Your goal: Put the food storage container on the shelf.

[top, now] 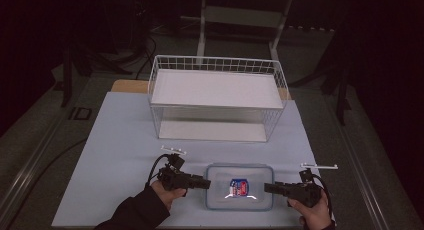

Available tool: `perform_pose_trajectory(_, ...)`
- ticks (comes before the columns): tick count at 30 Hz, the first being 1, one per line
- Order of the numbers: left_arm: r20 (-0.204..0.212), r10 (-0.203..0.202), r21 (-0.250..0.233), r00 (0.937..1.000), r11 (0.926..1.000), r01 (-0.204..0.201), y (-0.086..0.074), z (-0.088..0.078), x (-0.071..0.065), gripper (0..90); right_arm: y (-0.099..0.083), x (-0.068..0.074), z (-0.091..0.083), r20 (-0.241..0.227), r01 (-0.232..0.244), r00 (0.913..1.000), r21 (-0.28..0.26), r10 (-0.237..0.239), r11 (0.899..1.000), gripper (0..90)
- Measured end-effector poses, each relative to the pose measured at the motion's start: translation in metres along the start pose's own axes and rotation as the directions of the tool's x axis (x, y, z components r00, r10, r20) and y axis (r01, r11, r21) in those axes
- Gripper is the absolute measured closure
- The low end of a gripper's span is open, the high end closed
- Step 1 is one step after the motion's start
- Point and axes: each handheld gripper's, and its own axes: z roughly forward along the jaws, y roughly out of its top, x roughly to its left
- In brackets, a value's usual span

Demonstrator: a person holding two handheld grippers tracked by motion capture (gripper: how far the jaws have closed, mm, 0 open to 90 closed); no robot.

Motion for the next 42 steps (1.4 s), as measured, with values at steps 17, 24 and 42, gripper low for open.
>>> perform_pose_trajectory(17,-0.058,0.051,-0.094,0.9970,0.9940,-0.056,0.014,-0.030,0.000,57.7,0.032,0.021,0.011,0.003,0.103,0.9947,-0.048,-0.103,0.993,50.2)
perform_pose_trajectory(24,-0.084,0.079,-0.134,0.9933,0.9868,-0.090,0.023,-0.043,0.004,57.6,0.052,0.029,0.020,0.007,0.168,0.9857,-0.083,-0.168,0.982,50.1)
perform_pose_trajectory(42,-0.133,0.104,-0.180,0.9857,0.9755,-0.127,0.041,-0.046,0.030,57.2,0.084,0.018,0.046,0.010,0.200,0.9797,-0.130,-0.200,0.971,50.1)
